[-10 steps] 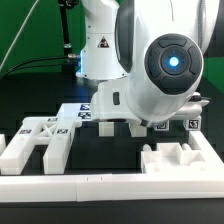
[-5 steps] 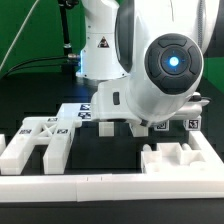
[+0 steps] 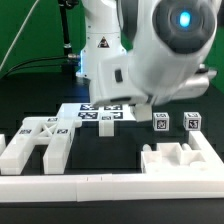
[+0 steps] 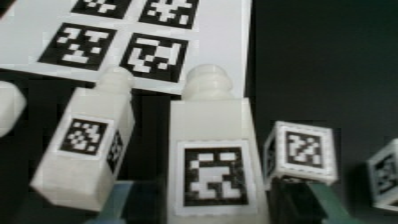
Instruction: Assemble chair
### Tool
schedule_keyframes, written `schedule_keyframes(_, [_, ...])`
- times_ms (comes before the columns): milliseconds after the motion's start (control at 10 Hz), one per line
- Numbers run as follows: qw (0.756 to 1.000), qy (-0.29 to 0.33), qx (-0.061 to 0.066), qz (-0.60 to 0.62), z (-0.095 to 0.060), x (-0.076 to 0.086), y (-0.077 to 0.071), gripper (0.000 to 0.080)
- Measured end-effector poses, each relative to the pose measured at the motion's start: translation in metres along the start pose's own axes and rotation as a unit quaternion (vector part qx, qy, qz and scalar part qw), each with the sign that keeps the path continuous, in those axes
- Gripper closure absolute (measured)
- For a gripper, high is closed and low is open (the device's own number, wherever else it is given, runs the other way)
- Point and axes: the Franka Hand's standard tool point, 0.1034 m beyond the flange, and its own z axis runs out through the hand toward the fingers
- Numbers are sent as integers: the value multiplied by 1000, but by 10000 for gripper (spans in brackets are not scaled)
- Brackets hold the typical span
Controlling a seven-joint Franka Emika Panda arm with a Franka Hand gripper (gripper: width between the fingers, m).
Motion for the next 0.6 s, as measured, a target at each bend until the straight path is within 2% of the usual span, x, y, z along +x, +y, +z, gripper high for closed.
schedule_keyframes(100, [1000,14,-4,4,-10,-4,-6,523])
schedule_keyframes(200, [1000,11,-7,13,8,0,-11,522])
schedule_keyframes(300, [999,30,-7,8,9,7,-9,522])
schedule_keyframes(400, [997,81,-9,8,-1,13,-9,522])
schedule_keyframes(500, [995,103,-10,7,-2,9,-9,522])
schedule_keyframes(600, [992,130,-9,-3,-25,7,-11,522])
